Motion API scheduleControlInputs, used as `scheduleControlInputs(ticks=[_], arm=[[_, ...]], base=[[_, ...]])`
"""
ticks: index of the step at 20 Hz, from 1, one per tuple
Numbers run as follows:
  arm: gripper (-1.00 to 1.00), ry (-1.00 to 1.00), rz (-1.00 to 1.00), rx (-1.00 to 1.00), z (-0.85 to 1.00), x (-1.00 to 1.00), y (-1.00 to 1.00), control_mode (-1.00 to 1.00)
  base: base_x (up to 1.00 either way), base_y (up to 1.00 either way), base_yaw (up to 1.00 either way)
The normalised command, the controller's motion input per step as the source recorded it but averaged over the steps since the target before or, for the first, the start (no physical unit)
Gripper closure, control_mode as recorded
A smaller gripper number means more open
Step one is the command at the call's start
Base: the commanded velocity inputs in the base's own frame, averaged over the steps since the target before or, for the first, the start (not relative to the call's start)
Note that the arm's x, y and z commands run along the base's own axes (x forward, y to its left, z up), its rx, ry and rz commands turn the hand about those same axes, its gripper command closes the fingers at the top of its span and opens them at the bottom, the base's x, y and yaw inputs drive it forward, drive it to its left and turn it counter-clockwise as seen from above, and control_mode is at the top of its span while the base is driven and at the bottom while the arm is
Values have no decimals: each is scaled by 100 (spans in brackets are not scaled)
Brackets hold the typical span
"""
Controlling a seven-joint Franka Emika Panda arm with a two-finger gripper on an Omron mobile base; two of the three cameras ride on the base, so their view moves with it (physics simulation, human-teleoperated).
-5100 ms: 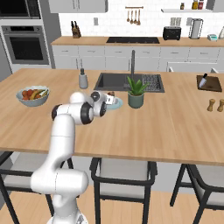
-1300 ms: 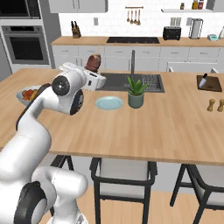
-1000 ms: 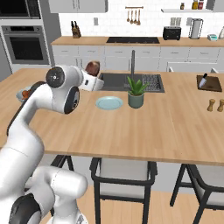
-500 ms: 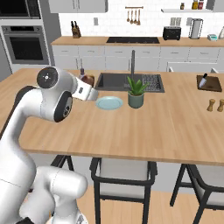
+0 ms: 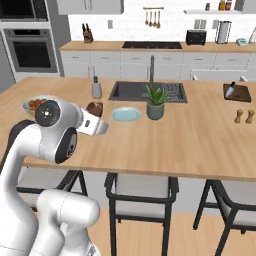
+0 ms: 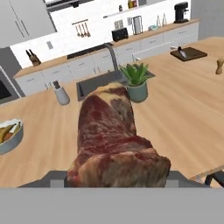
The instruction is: Pick up the knife from the drawer and place it on the cutting board. Then place the meat from the plate to the cutting board.
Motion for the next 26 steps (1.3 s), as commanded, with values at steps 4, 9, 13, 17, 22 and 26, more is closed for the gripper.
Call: scheduleControlInputs(ticks=[4, 9, 13, 17, 22, 26], arm=[[100, 0, 0, 0, 0, 0, 0, 100], [100, 0, 0, 0, 0, 0, 0, 100], [100, 0, 0, 0, 0, 0, 0, 100], [100, 0, 0, 0, 0, 0, 0, 100], [100, 0, 0, 0, 0, 0, 0, 100], [100, 0, 0, 0, 0, 0, 0, 100]], base=[[-94, -82, 0], [-62, -100, 0], [-43, -100, 0], [-11, -100, 0], [0, -100, 0], [0, -100, 3]])
